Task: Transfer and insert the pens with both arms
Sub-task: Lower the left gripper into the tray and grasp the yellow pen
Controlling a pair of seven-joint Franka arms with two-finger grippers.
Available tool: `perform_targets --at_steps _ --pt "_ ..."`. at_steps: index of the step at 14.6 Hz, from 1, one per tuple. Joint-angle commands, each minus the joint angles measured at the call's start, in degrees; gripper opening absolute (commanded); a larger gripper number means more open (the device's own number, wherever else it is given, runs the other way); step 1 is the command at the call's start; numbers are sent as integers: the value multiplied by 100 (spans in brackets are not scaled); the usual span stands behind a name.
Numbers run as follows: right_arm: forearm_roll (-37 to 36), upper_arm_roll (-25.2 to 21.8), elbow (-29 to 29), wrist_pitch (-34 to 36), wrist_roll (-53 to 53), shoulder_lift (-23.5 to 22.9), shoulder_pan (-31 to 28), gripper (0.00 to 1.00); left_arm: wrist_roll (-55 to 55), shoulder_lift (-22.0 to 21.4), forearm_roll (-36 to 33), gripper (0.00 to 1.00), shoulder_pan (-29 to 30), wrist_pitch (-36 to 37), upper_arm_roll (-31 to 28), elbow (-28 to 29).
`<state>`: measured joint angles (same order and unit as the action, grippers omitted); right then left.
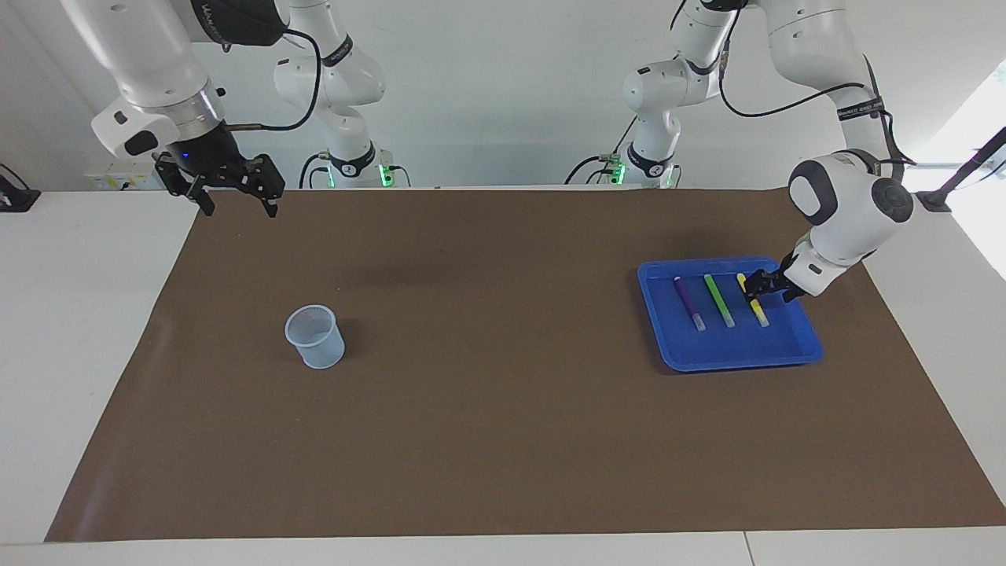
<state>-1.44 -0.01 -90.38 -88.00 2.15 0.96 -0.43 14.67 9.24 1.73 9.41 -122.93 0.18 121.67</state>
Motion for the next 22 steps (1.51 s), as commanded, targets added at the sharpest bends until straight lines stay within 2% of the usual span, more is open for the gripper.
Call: perform_targets --at_steps 1,10,11,17,20,22 --pt "56 54 -85 -59 66 71 -80 100 71 78 29 87 43 -161 -1 67" --pt "56 54 -85 -59 57 71 -80 100 18 280 29 76 52 -319 -1 67" --pt "56 54 -85 -59 57 71 -80 100 18 289 29 72 52 -328 -1 67" --pt "56 54 -93 -77 84 71 -80 100 18 289 29 27 70 -529 -9 225" --pt "64 54 -93 -86 101 71 -80 100 18 280 29 0 70 -591 -9 269" --pt "56 54 -93 -86 110 71 -72 100 18 280 29 0 70 -591 -9 261"
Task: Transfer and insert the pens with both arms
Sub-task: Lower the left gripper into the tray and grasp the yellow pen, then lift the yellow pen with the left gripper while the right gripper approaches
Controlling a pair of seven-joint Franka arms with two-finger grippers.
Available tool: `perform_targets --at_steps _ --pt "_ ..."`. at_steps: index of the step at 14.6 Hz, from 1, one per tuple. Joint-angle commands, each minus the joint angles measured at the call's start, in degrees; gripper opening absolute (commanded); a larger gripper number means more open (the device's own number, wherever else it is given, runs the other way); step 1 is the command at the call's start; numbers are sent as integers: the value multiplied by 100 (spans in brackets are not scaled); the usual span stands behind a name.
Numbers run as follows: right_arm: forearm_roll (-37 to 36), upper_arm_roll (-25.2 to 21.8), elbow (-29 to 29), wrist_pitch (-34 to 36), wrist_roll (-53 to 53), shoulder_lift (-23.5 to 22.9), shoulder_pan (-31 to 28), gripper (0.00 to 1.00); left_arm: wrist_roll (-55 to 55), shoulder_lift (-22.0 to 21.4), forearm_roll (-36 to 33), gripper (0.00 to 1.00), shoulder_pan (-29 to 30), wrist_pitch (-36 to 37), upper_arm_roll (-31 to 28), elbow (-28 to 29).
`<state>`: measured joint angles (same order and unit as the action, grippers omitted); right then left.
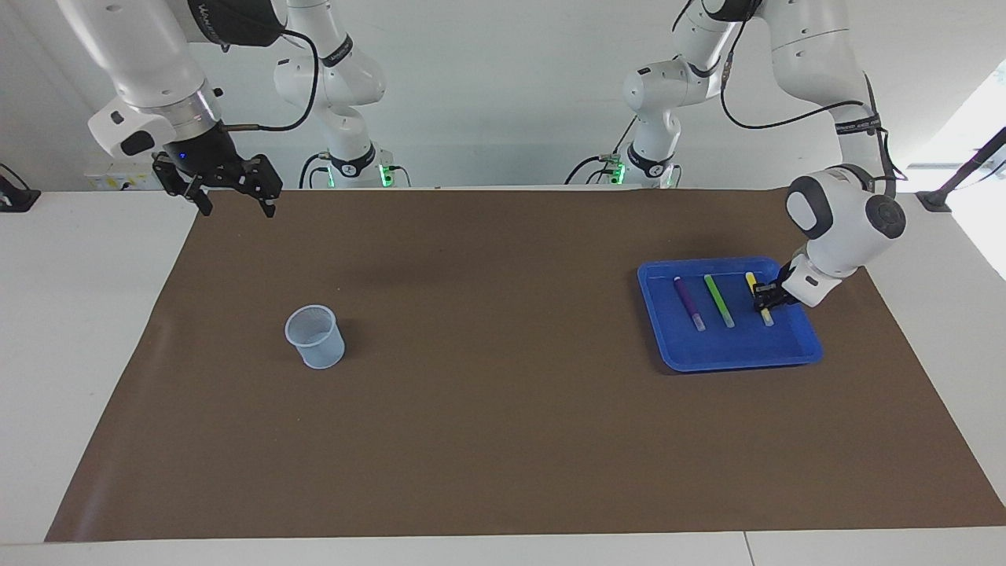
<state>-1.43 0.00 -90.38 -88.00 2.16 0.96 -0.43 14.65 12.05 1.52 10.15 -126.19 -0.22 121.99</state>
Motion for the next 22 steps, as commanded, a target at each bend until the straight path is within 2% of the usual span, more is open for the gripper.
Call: perform_targets --at_steps 1,4,10,16,18,20,22 --pt "56 61 -85 -77 109 71 -71 100 21 -1 50 0 -4 -248 31 228" --pt "64 70 -85 -121 109 71 -53 100 -311 -18 50 0 -22 -47 31 106" --pt "56 70 -119 -103 100 141 -44 100 -1620 -62 181 0 -425 2219 92 -1501" --pt "64 70 -129 -112 91 142 -62 100 -4368 -264 1682 0 -1006 3415 241 -2407" --pt "108 88 -111 -112 91 133 -27 100 -5502 -413 2376 0 -1006 3417 487 -2479" --pt "764 88 -111 -138 109 124 -9 100 -6557 -518 2939 0 -1006 3373 776 -2487" --pt "1118 114 -111 -261 222 115 -1 100 -7619 -686 3370 0 -1015 3128 1163 -2470"
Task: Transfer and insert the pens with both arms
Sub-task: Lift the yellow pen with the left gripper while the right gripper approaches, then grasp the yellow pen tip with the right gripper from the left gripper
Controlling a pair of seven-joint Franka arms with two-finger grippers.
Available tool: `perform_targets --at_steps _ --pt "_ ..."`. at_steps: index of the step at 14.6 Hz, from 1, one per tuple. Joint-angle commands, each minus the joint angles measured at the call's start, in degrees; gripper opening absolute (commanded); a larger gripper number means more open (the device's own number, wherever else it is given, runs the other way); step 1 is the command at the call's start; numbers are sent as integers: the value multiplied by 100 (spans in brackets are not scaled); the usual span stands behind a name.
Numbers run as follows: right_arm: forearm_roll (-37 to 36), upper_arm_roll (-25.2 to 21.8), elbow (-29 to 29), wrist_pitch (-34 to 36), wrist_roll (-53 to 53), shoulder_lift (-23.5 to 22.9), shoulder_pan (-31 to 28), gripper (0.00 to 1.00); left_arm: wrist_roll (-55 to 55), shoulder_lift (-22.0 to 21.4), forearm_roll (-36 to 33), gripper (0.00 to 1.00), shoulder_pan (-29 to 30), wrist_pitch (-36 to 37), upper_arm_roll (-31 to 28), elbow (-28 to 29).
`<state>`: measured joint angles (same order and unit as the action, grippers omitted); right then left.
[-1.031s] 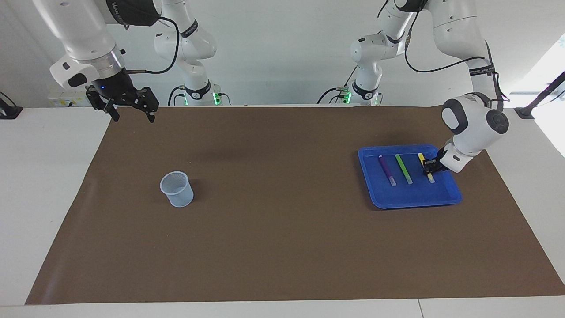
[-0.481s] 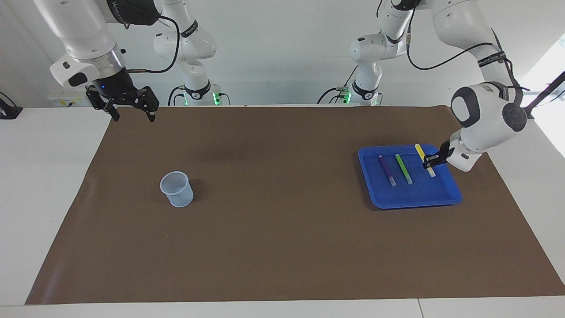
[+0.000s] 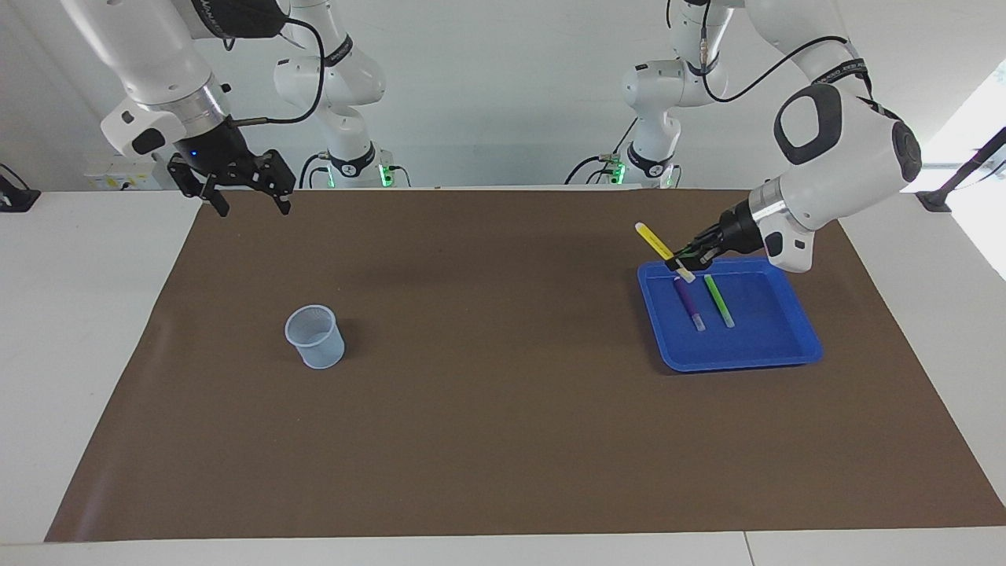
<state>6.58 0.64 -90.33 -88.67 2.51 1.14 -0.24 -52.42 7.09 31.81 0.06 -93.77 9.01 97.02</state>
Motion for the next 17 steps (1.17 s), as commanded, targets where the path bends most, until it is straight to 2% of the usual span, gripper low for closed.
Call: perform_targets --at_steps 1,3,6,7,10,14,17 --pt "561 111 -116 -264 249 88 7 100 -1328 -234 492 0 -6 -167 389 54" --pt "1211 164 -186 -318 399 114 24 100 -1638 -296 1105 0 -15 -211 601 168" --pt "1809 278 -221 -344 417 132 33 100 -2095 -594 2152 0 -251 -369 611 747" --pt "1933 313 -248 -422 591 132 33 100 -2340 -656 2337 0 -418 -561 602 896" --pt "2355 542 -432 -984 1609 176 156 100 -3299 -797 2768 0 -928 -1755 611 1301" --pt "2515 560 -546 -1372 2507 150 682 100 -3424 -876 3471 0 -1087 -2434 611 1557" --pt "2506 560 -818 -1688 2614 246 955 100 -3433 -903 3806 0 -1227 -2830 611 1627"
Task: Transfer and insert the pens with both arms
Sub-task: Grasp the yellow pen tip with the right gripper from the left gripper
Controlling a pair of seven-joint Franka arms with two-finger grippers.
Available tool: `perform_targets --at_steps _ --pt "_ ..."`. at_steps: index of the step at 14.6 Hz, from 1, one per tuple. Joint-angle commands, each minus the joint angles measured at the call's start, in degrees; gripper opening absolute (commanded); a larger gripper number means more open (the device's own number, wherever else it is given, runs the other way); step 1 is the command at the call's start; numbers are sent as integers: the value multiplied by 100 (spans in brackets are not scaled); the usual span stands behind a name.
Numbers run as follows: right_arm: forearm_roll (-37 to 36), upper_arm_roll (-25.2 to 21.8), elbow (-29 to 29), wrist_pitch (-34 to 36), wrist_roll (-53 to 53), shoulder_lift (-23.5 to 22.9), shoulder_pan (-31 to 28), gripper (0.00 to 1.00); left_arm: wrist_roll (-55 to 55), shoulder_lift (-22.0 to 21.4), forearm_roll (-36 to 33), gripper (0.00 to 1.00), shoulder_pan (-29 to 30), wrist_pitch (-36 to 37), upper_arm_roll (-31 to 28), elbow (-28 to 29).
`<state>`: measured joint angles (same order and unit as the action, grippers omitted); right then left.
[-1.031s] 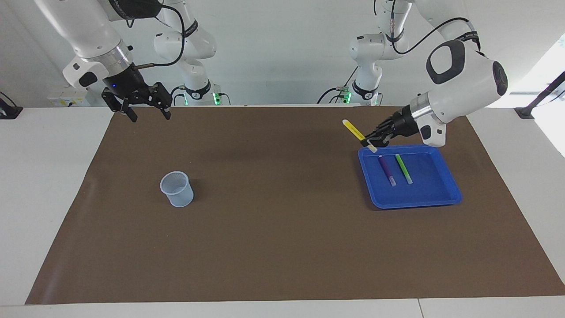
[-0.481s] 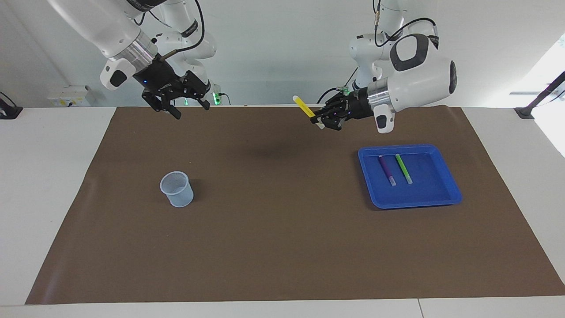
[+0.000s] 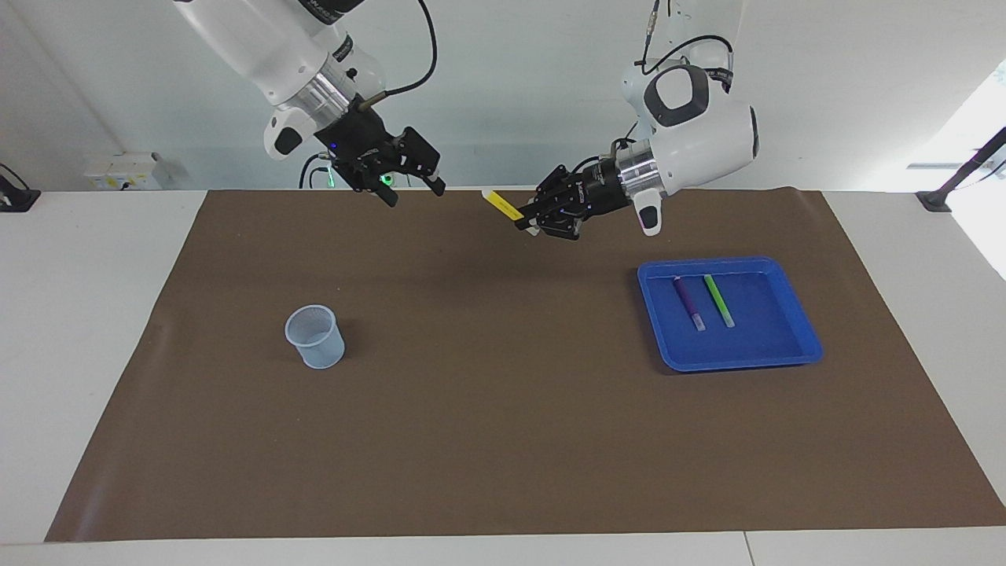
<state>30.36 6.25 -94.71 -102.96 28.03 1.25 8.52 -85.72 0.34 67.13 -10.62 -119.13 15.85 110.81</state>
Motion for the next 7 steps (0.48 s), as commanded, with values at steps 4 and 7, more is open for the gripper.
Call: perform_targets --at_steps 4,7 --pt "128 35 -417 -706 54 227 264 98 -103 -245 318 0 -335 -550 -65 301" --pt "120 35 -399 -927 19 209 379 97 -94 -236 318 0 -440 -655 -56 309"
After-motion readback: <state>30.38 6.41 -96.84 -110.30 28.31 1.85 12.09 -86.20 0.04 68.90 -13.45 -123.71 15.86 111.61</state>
